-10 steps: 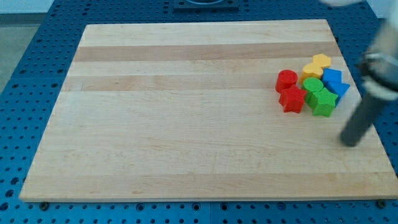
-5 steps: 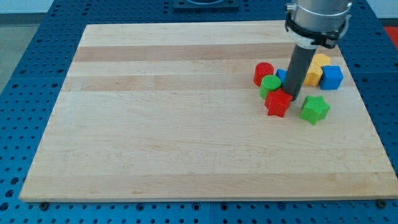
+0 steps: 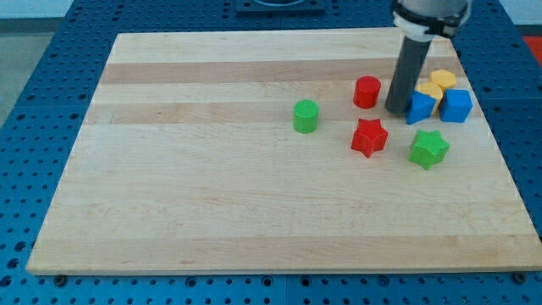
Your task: Separate the group of blocks
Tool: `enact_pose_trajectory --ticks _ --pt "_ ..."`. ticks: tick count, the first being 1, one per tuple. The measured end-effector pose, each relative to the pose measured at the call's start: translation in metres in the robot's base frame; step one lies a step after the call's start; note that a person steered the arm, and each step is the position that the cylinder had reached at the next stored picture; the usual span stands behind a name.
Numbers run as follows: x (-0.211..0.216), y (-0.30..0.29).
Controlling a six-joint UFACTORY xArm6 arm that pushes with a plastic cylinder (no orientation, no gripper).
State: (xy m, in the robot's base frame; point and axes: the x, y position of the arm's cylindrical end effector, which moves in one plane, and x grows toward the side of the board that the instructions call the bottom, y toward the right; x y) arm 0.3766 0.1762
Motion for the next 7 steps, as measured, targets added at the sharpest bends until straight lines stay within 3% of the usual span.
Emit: enact_pose_trajectory --ticks 1,2,3,4,5,6,7 --pt "-0.013 -0.021" --pt "0.003 -0.032" --pt "0.002 -0.018" --pt "-0.042 -0.021" --pt "-0.050 -0.075" --pt "-0.003 -0.122" --pt "0.001 -0.135"
